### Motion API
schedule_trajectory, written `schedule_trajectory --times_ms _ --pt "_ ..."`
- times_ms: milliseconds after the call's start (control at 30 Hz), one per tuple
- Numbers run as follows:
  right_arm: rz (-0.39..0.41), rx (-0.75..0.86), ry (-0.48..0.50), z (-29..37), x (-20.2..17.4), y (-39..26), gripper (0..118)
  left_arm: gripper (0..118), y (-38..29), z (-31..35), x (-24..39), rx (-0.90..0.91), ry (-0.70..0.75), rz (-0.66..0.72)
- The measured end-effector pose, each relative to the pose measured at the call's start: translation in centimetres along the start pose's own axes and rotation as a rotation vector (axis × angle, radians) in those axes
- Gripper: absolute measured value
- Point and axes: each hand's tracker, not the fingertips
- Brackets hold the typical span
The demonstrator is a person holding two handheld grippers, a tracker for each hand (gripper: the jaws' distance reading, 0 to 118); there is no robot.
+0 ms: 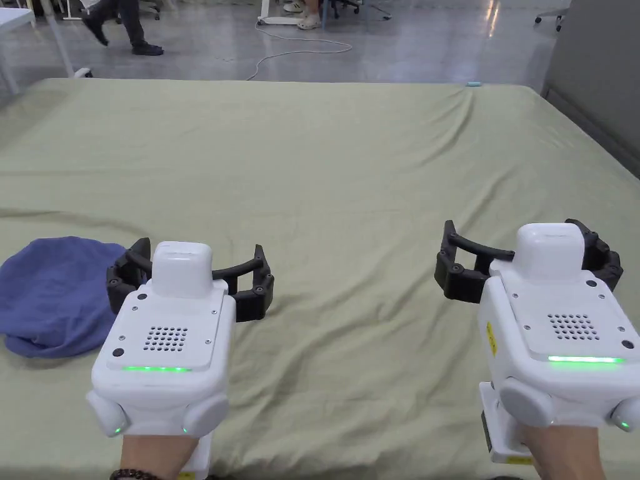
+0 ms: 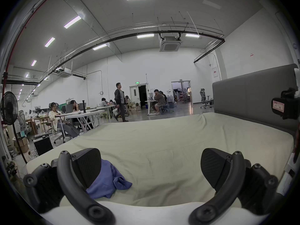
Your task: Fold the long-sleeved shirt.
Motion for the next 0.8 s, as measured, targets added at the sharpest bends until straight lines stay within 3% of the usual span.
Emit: schedule_trajectory --times_ms 800 --pt "-0.002 -0.005 -0.014 0.14 0.65 -0.07 118 118 0.41 0.13 0.82 0.019 -0.008 -0.002"
